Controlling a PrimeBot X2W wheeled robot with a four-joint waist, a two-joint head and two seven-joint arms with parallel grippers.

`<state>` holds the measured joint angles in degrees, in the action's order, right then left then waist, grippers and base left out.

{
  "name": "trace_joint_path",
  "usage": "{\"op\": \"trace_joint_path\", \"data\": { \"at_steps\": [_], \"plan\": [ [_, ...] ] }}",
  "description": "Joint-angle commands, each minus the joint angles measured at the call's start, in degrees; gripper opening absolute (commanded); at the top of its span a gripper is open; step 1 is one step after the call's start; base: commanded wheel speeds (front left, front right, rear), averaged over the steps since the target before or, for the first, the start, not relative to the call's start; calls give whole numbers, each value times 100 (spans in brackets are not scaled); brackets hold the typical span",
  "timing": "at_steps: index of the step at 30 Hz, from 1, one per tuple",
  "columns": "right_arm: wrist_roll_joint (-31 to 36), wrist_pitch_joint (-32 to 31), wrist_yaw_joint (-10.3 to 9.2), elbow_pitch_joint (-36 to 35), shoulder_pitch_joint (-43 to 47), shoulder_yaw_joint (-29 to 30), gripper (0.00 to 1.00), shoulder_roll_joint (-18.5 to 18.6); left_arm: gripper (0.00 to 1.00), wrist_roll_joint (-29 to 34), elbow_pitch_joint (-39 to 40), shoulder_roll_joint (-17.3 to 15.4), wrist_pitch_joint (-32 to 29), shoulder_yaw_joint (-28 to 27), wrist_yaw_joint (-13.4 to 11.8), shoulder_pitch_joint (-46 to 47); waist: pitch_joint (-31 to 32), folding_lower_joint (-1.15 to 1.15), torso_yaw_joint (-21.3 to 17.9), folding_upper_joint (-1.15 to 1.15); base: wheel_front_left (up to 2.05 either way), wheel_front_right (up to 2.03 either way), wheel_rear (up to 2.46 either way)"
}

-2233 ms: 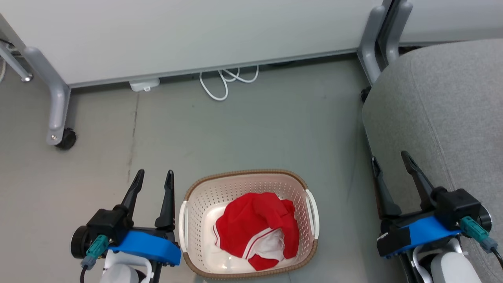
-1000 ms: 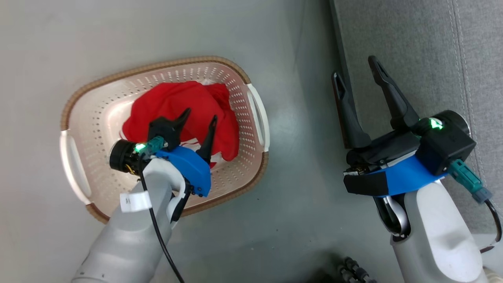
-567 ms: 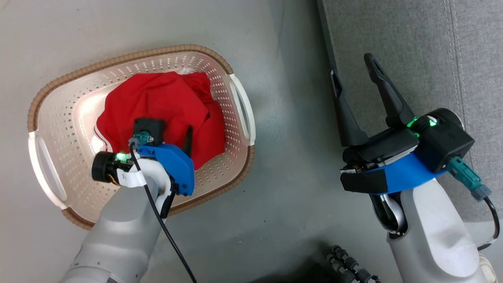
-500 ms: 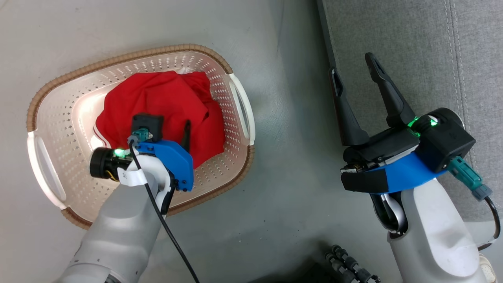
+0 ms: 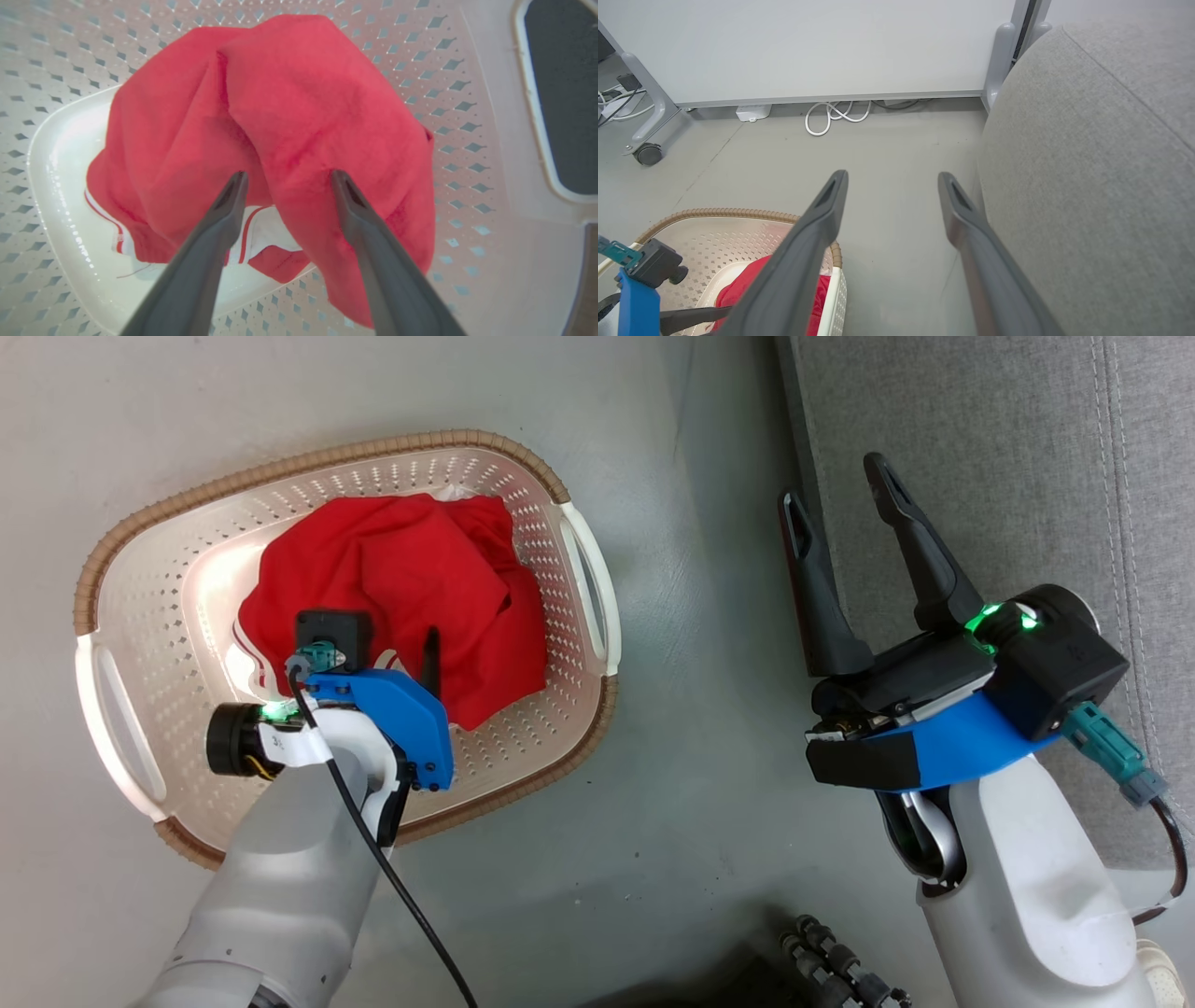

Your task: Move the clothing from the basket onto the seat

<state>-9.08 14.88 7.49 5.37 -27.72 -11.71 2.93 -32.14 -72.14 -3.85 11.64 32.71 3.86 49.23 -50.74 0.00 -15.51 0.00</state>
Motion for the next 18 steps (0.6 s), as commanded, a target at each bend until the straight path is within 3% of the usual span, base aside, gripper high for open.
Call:
{"op": "trace_joint_path", "data": {
  "at_steps": [1,18],
  "plan": [
    [23,35,1,-9,-96,-11,100,-7,100,-59,-16,9,-54,-12,66,-8,-24,0,-7,0,0,0,0],
    [-129,38,1,-55,-10,-37,100,-7,100,-774,86,95,-727,-44,325,-159,-144,0,-194,0,0,0,0]
  ]
}}
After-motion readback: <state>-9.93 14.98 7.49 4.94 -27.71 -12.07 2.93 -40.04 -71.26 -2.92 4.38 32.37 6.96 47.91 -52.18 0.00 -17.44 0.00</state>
